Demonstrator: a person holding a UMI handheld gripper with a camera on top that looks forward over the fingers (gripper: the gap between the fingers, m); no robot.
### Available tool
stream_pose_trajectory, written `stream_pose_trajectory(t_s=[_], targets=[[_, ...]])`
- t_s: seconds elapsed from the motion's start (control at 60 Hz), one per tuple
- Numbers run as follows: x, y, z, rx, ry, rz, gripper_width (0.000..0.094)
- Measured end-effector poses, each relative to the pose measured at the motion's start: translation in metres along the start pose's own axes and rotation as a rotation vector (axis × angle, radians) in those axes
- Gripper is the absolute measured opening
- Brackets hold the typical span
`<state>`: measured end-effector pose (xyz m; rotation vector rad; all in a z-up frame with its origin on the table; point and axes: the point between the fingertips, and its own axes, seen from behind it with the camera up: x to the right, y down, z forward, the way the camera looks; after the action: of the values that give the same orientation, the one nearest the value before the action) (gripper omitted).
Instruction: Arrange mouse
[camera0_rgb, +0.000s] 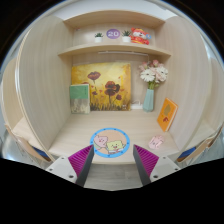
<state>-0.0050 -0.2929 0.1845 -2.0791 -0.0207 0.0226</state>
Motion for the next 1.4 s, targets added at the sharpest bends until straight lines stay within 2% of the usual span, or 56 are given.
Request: stream_pose_trajectory(t_s=[0.217, 0.383, 0.617, 1.0, 1.283, 1.4], targets=[[0.039, 0.066, 0.017, -0.11, 0.019, 0.036, 0.0785], [0.104, 0.113, 0.039, -0.192, 0.094, 0.06, 0.0784], [0.181, 0.136, 0.094, -0.288, 0.165, 0.086, 0.0772], [0.23, 0.104, 0.219, -0.346, 0.134, 0.068, 0.0783], [0.221, 0.079, 0.268, -0.375, 0.066, 0.023, 0.0766], [0.217, 0.074, 0.277, -0.377, 0.055, 0.026, 0.0716]])
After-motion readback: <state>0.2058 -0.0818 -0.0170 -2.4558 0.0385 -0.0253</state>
